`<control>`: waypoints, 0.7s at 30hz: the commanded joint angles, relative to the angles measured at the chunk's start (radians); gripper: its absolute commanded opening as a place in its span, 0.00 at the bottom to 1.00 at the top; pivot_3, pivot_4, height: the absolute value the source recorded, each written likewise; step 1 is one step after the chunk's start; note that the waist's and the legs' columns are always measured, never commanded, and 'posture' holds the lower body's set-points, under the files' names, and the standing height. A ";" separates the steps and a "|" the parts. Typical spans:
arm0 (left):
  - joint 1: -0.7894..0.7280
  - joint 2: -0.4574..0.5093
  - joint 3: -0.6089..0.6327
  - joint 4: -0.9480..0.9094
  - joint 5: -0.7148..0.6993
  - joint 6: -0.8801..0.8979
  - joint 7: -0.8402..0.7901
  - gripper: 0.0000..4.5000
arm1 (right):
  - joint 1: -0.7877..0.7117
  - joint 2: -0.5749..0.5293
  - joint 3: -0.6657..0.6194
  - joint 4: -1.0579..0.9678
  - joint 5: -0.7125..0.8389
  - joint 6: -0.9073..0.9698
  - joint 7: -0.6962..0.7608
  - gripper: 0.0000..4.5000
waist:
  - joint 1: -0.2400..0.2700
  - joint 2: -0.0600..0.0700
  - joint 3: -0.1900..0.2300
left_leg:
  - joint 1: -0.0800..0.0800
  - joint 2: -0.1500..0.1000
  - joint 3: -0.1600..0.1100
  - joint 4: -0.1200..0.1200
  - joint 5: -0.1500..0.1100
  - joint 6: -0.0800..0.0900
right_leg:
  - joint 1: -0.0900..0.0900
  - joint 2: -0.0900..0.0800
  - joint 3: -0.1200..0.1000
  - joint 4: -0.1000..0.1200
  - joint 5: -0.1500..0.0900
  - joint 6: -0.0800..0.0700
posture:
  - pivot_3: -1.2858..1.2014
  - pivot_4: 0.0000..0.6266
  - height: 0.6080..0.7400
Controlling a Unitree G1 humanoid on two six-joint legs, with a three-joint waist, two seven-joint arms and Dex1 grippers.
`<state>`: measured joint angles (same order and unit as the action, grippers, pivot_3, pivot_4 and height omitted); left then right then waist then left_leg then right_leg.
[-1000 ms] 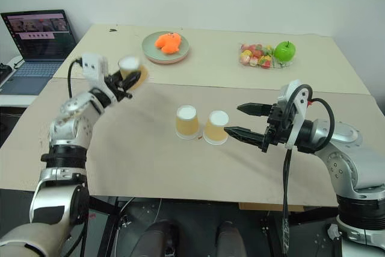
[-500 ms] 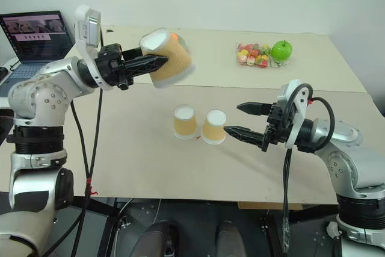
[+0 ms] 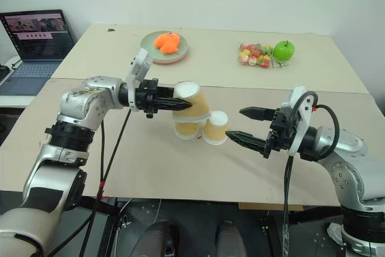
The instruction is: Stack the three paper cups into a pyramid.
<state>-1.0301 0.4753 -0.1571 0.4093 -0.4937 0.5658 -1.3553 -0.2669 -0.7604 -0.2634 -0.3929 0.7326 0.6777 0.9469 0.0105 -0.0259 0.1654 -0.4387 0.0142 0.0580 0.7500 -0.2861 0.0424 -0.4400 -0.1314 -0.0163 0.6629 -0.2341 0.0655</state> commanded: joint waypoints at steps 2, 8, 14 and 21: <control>-0.077 -0.032 0.009 0.071 0.034 -0.063 -0.039 0.40 | 0.004 -0.018 -0.046 -0.047 0.032 -0.010 -0.017 1.00 | 0.000 0.000 0.000 | 0.000 0.000 0.000 0.000 0.000 0.000 | 0.000 0.000 0.000 0.000 0.000 0.000 | 0.52 0.24 0.52; -0.124 -0.062 0.003 0.165 0.079 -0.114 -0.087 0.40 | 0.020 -0.023 -0.062 -0.053 0.047 -0.011 -0.037 1.00 | 0.000 0.000 0.000 | 0.000 0.000 0.000 0.000 0.000 0.000 | 0.000 0.000 0.000 0.000 0.000 0.000 | 0.52 0.24 0.52; -0.142 -0.090 0.013 0.232 0.118 -0.147 -0.095 0.40 | 0.035 -0.025 -0.065 -0.065 0.059 -0.011 -0.049 1.00 | 0.000 0.000 0.000 | 0.000 0.000 0.000 0.000 0.000 0.000 | 0.000 0.000 0.000 0.000 0.000 0.000 | 0.52 0.24 0.52; -0.175 -0.135 0.022 0.318 0.156 -0.191 -0.087 0.40 | 0.033 -0.030 -0.066 -0.066 0.064 -0.010 -0.057 1.00 | 0.001 0.000 0.000 | 0.000 0.000 0.000 0.000 0.000 0.000 | 0.000 0.000 0.000 0.000 0.000 0.000 | 0.52 0.24 0.52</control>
<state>-1.1606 0.3492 -0.1535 0.7241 -0.3440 0.4068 -1.4417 -0.2265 -0.7717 -0.2917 -0.4235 0.7703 0.6778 0.8916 0.0114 -0.0261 0.1655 -0.4392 0.0142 0.0580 0.7505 -0.2863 0.0430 -0.4403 -0.1314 -0.0164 0.6628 -0.2341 0.0656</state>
